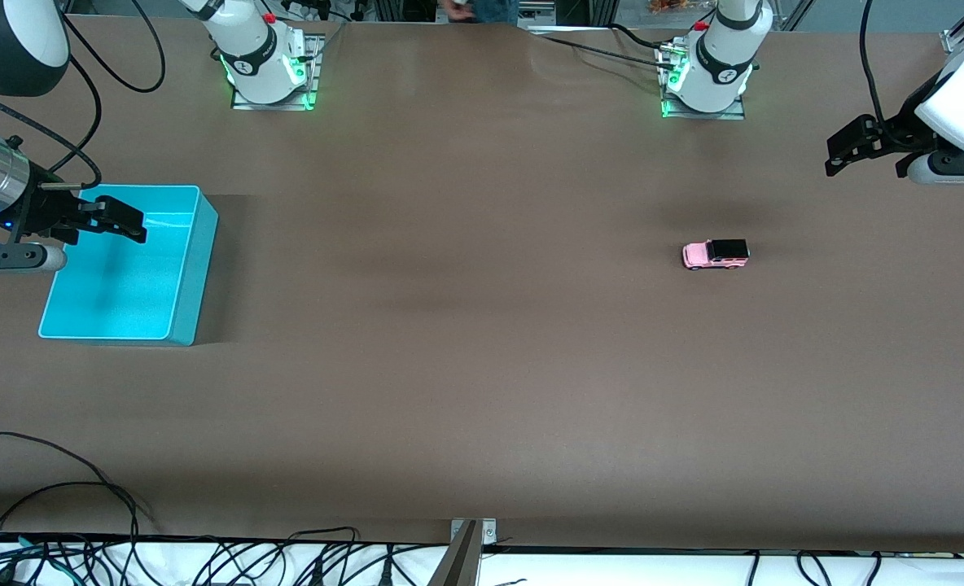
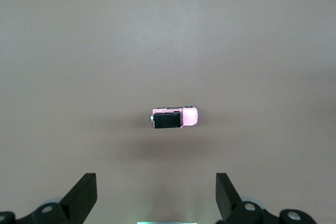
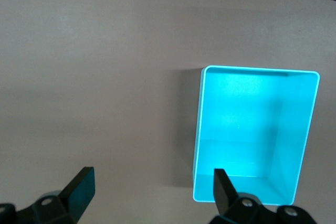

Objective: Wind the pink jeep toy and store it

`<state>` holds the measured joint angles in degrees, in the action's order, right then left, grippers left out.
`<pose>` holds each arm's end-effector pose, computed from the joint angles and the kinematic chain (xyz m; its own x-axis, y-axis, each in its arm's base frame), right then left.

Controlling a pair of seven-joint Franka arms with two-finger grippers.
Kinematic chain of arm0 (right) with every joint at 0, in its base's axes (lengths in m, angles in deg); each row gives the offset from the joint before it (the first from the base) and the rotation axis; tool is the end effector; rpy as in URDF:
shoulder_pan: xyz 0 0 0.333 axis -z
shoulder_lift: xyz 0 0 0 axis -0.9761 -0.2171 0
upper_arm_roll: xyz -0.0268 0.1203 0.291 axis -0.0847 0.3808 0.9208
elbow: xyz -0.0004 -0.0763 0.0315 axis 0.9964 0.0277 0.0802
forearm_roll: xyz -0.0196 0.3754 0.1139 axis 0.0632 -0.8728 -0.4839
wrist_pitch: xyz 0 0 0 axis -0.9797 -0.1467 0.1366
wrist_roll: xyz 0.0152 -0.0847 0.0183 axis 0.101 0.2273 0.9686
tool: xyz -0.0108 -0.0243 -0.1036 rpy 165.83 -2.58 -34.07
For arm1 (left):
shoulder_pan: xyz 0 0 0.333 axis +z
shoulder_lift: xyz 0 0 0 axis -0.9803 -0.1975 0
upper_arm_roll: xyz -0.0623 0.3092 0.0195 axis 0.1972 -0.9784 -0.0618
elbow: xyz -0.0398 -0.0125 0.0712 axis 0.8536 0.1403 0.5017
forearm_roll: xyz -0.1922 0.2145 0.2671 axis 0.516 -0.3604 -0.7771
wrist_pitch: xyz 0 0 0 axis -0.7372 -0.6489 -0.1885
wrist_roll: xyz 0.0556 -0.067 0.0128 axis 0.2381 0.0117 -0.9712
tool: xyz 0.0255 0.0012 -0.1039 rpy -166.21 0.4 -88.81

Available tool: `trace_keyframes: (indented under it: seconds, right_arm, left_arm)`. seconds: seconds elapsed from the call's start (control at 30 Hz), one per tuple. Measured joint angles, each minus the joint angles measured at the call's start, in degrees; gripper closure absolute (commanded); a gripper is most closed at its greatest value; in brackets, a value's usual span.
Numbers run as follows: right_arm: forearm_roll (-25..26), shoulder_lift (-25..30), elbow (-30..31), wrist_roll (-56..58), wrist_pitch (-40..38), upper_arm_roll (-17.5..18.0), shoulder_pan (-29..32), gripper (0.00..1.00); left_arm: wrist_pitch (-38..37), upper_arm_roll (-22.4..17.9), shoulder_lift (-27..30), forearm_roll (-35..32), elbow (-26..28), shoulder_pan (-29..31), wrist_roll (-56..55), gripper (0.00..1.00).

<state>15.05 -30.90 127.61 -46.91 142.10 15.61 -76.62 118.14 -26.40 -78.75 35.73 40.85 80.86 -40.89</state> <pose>0.5971 0.0264 0.5567 0.9972 0.0400 -0.0635 0.0405 -0.9992 0.0057 0.5074 -0.0162 0.6066 0.9976 0.0006 -0.0699 0.0002 -1.0000 -0.0055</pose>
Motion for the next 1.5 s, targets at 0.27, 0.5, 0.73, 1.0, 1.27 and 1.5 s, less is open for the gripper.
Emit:
trace_keyframes:
  seconds: [0.27, 0.5, 0.73, 1.0, 1.27, 1.5]
  right_arm:
    - [0.0, 0.0, 0.0, 0.0, 0.0, 0.0, 0.0, 0.0]
    - [0.0, 0.0, 0.0, 0.0, 0.0, 0.0, 0.0, 0.0]
    - [0.0, 0.0, 0.0, 0.0, 0.0, 0.0, 0.0, 0.0]
    - [0.0, 0.0, 0.0, 0.0, 0.0, 0.0, 0.0, 0.0]
    - [0.0, 0.0, 0.0, 0.0, 0.0, 0.0, 0.0, 0.0]
    - [0.0, 0.0, 0.0, 0.0, 0.0, 0.0, 0.0, 0.0]
  left_arm:
    - [0.0, 0.0, 0.0, 0.0, 0.0, 0.0, 0.0, 0.0]
    - [0.0, 0.0, 0.0, 0.0, 0.0, 0.0, 0.0, 0.0]
    - [0.0, 0.1, 0.0, 0.0, -0.3, -0.1, 0.0, 0.0]
    - [0.0, 0.1, 0.0, 0.0, -0.3, -0.1, 0.0, 0.0]
    - [0.1, 0.1, 0.0, 0.0, -0.4, -0.1, 0.0, 0.0]
    - [1.1, 0.2, -0.9, 0.0, -0.4, -0.4, 0.0, 0.0]
